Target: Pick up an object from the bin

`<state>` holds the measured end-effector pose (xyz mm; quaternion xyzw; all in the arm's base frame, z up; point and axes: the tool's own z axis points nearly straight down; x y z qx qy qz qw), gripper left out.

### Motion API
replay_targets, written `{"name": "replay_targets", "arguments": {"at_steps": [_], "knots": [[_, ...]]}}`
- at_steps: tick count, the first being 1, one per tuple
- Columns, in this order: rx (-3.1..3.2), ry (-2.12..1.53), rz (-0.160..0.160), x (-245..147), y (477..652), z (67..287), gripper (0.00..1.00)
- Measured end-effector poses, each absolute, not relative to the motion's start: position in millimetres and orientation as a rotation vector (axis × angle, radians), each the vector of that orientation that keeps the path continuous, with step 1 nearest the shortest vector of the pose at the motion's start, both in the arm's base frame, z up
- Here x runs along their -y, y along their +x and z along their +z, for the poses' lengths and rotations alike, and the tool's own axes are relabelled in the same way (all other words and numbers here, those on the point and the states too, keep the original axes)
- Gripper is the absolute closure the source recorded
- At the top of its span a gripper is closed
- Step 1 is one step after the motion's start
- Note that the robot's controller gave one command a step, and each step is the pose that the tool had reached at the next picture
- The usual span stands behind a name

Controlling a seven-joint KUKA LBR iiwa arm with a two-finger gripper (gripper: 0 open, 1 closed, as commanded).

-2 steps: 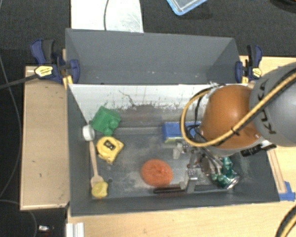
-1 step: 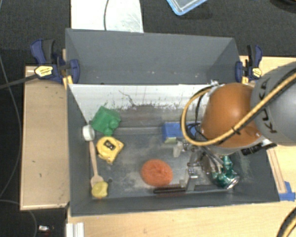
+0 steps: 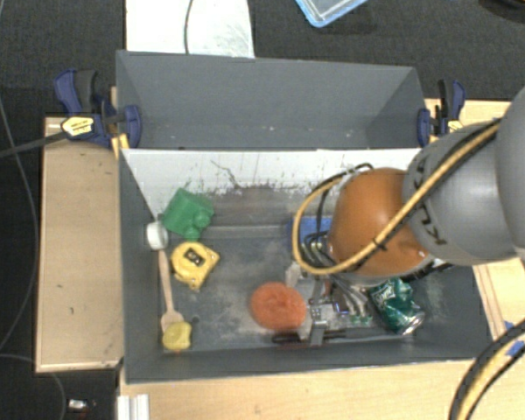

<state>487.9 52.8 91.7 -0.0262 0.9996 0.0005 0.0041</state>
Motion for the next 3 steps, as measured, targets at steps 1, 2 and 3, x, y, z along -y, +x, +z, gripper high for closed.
{"name": "replay_targets", "arguments": {"at_steps": [1,2,3], "knots": [[-3.130,-0.013,0.002,-58,486.7,58,0.00],[-3.123,-0.032,0.005,-69,481.8,73,1.00],[-3.123,-0.031,0.005,-69,481.8,73,1.00]]}}
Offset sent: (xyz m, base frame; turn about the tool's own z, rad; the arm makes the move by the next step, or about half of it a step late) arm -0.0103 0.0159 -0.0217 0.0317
